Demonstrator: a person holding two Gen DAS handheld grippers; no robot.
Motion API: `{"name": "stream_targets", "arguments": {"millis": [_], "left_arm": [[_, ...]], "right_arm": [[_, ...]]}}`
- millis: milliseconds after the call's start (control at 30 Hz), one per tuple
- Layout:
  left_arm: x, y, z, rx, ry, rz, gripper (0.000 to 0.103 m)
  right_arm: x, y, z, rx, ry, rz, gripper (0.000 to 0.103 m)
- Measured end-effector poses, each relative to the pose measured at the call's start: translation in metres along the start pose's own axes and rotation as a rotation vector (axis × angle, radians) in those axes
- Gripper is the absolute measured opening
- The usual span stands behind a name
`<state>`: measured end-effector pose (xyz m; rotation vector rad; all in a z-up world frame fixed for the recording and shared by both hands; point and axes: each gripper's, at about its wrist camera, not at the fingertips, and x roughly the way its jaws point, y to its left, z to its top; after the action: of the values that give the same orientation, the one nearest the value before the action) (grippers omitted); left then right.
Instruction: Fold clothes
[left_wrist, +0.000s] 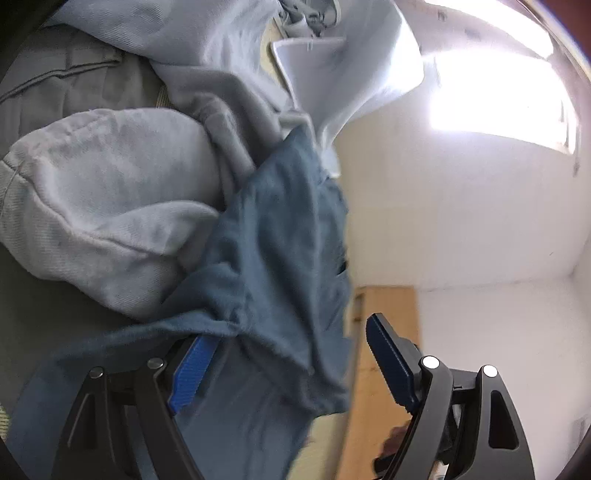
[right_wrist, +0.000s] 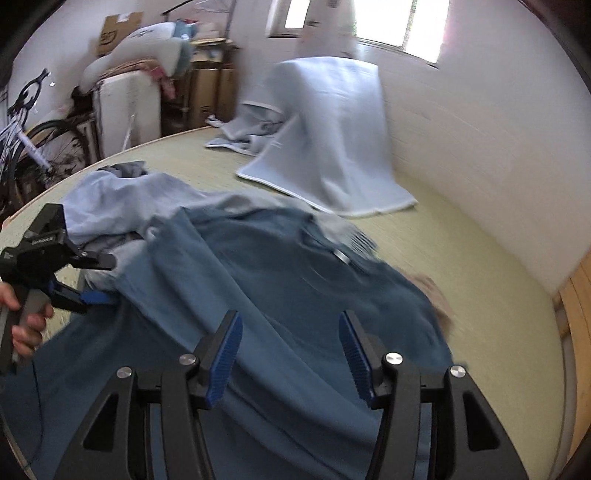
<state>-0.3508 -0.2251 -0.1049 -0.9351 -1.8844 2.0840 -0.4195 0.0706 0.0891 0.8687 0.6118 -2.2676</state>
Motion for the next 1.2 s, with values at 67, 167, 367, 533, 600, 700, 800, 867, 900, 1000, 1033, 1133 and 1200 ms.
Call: {"name": "stream_targets", "arguments": {"millis": [67, 167, 367, 533, 600, 700, 800, 867, 900, 1000, 1033, 1133, 1200], "left_arm": [[-0.001, 0.002, 0.0, -0.034, -0.001, -0.044, 0.084], [0.008, 0.003, -0.002, -0.07, 0.041, -0.079, 0.084], [0.019, 0.0, 0.001, -0.091, 0.04, -0.11, 0.084], [0.027, 0.001, 0.001, -0.097, 0.033, -0.077, 0.084], [0.031, 0.003, -0.003, -0.098, 0.034, -0.055, 0.084], [0.037, 0.005, -0.008, -0.1, 0.035, -0.023, 0.084], [0.039, 0.004, -0.008, -0.095, 0.017, -0.031, 0.082], [0.034, 0.009, -0.008, -0.094, 0.005, -0.036, 0.064], [0.034, 0.009, -0.007, -0.093, 0.005, -0.022, 0.049], [0.036, 0.009, -0.005, -0.1, 0.002, -0.009, 0.036], [0.036, 0.009, -0.005, -0.103, 0.003, -0.011, 0.036], [0.039, 0.009, -0.005, -0.112, 0.003, -0.011, 0.03], [0.036, 0.016, -0.002, -0.13, 0.001, -0.007, 0.029]], "right_arm": [[0.01, 0.016, 0.016, -0.014, 0.007, 0.021, 0.058], [0.03, 0.026, 0.036, -0.026, 0.015, 0.039, 0.058], [0.045, 0.041, 0.055, -0.05, 0.022, 0.041, 0.058], [0.051, 0.042, 0.055, -0.051, 0.036, 0.042, 0.058], [0.053, 0.043, 0.055, -0.051, 0.041, 0.042, 0.058], [0.056, 0.044, 0.055, -0.051, 0.05, 0.043, 0.058], [0.058, 0.045, 0.054, -0.052, 0.054, 0.045, 0.058], [0.06, 0.047, 0.054, -0.056, 0.056, 0.048, 0.058], [0.061, 0.049, 0.054, -0.057, 0.059, 0.051, 0.058], [0.066, 0.053, 0.055, -0.056, 0.067, 0.06, 0.058], [0.068, 0.055, 0.056, -0.056, 0.071, 0.064, 0.058], [0.075, 0.06, 0.061, -0.053, 0.077, 0.081, 0.058], [0.081, 0.062, 0.066, -0.04, 0.086, 0.104, 0.058]]}}
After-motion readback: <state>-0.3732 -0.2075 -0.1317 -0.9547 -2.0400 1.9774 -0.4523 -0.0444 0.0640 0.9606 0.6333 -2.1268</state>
